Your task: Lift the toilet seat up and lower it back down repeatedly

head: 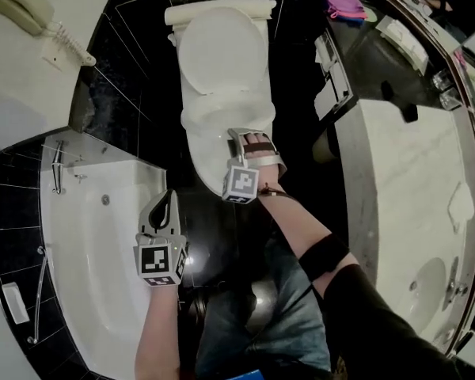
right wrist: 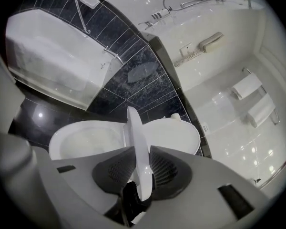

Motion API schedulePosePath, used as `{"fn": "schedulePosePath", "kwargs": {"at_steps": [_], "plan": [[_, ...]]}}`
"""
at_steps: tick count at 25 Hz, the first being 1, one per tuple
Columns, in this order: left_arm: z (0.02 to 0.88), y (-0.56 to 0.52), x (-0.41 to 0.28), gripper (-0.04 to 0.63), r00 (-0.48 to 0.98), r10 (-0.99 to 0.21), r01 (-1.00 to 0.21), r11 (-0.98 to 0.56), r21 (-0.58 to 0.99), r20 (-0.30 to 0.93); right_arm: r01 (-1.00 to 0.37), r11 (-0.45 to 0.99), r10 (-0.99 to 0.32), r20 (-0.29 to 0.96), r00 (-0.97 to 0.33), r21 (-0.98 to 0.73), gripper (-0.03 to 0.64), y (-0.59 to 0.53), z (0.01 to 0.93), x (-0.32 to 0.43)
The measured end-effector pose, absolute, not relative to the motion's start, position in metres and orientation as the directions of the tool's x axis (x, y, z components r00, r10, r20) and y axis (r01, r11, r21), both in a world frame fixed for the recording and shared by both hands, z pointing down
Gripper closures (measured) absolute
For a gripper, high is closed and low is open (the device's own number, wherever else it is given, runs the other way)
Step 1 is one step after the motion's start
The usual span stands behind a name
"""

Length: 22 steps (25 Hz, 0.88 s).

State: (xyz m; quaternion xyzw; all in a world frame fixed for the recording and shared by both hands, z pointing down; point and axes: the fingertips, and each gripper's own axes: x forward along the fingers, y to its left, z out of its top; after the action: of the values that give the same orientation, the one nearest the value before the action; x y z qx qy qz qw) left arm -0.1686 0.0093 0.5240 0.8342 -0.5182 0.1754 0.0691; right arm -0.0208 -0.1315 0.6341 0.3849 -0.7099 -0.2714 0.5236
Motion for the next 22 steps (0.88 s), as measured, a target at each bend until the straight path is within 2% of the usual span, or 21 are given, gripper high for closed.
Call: {"fn": "schedulePosePath", "kwargs": {"at_steps": [13,22], "plan": [[0.633,0.044,-0.152,0.594,0.456,-0.803,-0.856,-0.513,-0.057,0.385,-0.307,0.537,-0.843,0.512,-0.165,0.786,0.483,-0.043,0.759,-0.03],[0.688,0.037,-0.133,0.594,0.474,-0.801,-0.85,-0.524,-0.047,0.365,-0.291,0.533,-0.846,0.502,-0.18,0.794,0.472,-0.014,0.841,-0.03]]}}
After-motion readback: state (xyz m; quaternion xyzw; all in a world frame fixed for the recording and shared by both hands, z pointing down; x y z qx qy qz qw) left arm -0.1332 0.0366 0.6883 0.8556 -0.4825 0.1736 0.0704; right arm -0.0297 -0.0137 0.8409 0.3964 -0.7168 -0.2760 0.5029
